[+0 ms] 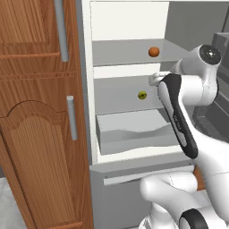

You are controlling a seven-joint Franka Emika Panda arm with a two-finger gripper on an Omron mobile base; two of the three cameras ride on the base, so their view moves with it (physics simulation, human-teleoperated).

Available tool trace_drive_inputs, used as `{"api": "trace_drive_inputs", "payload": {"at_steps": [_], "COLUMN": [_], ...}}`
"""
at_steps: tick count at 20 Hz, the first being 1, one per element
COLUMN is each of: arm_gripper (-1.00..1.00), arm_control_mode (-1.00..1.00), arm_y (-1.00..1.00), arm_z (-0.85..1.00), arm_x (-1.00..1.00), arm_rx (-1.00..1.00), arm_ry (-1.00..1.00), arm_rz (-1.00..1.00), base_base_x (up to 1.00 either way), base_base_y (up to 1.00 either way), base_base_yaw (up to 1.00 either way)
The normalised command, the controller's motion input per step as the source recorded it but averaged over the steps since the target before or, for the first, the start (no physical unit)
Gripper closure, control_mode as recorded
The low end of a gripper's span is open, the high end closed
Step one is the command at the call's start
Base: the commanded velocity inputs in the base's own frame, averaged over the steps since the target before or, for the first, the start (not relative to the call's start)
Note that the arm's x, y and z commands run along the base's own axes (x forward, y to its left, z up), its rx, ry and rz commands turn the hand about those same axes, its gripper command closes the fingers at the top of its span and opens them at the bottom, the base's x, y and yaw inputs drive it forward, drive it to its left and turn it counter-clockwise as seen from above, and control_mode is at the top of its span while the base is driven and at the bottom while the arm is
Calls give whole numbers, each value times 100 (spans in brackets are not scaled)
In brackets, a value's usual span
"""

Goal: Pick the tangerine and pear from the fridge and place them inside the tupperware on the counter.

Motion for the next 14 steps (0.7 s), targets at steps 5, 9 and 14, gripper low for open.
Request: {"api": "trace_drive_inputs", "payload": {"at_steps": [5, 9, 14], "arm_gripper": [-100, -100, -100], "arm_control_mode": [-100, -100, -100], "arm_y": [-22, -19, -17], "arm_z": [40, 26, 4], "arm_x": [9, 19, 19], "arm_rx": [0, 0, 0], "arm_ry": [0, 0, 0], "arm_rz": [-7, -7, -4], "base_base_x": [0, 0, 0], "base_base_y": [0, 0, 0], "base_base_yaw": [0, 0, 0]}}
